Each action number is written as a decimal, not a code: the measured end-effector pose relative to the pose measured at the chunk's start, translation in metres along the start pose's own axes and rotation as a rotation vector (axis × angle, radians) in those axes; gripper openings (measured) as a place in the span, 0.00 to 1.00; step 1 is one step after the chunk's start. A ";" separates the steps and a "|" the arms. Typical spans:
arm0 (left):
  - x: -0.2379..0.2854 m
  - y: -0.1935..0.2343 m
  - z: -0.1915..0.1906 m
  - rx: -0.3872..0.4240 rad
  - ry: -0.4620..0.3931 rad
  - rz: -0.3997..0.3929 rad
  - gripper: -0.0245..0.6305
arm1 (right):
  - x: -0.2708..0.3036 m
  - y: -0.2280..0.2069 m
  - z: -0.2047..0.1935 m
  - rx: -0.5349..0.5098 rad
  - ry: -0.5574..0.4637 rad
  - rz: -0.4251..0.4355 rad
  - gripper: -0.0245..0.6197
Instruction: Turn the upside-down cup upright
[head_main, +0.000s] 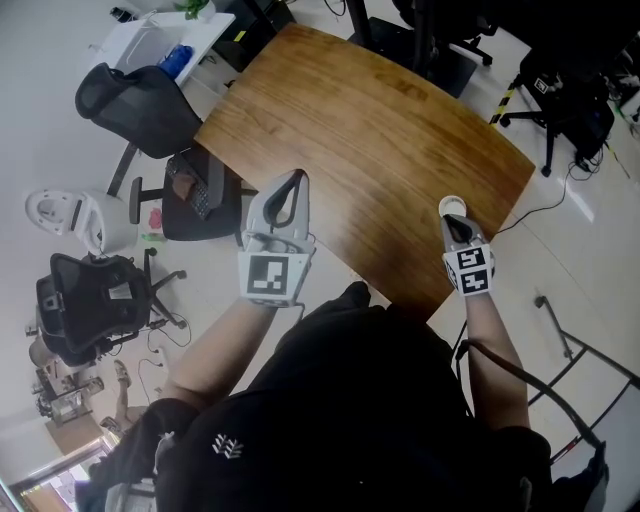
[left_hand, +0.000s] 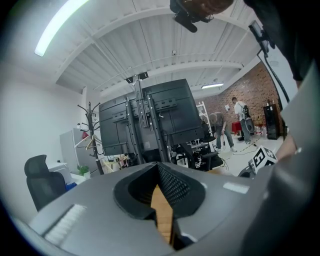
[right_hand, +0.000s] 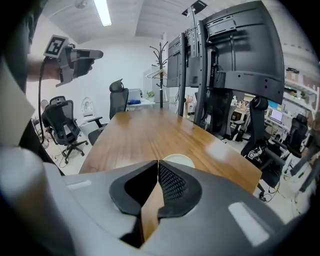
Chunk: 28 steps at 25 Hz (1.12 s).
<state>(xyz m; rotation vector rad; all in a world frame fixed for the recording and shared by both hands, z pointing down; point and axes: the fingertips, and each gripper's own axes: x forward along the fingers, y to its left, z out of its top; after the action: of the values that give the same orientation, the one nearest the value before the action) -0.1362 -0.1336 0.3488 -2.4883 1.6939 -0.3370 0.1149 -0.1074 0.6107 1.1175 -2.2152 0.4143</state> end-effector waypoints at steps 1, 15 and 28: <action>-0.001 0.001 0.000 0.000 -0.001 0.002 0.04 | 0.002 0.001 -0.001 -0.001 0.006 0.000 0.05; -0.008 0.001 -0.001 0.002 0.002 0.011 0.04 | 0.015 -0.007 -0.011 0.069 0.003 -0.017 0.09; -0.006 0.000 0.005 0.008 -0.005 0.006 0.04 | -0.011 -0.052 0.004 0.118 -0.127 -0.193 0.15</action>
<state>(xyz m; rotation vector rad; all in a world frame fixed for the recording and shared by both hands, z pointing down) -0.1371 -0.1279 0.3428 -2.4757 1.6945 -0.3366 0.1602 -0.1337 0.6002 1.4419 -2.1878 0.4050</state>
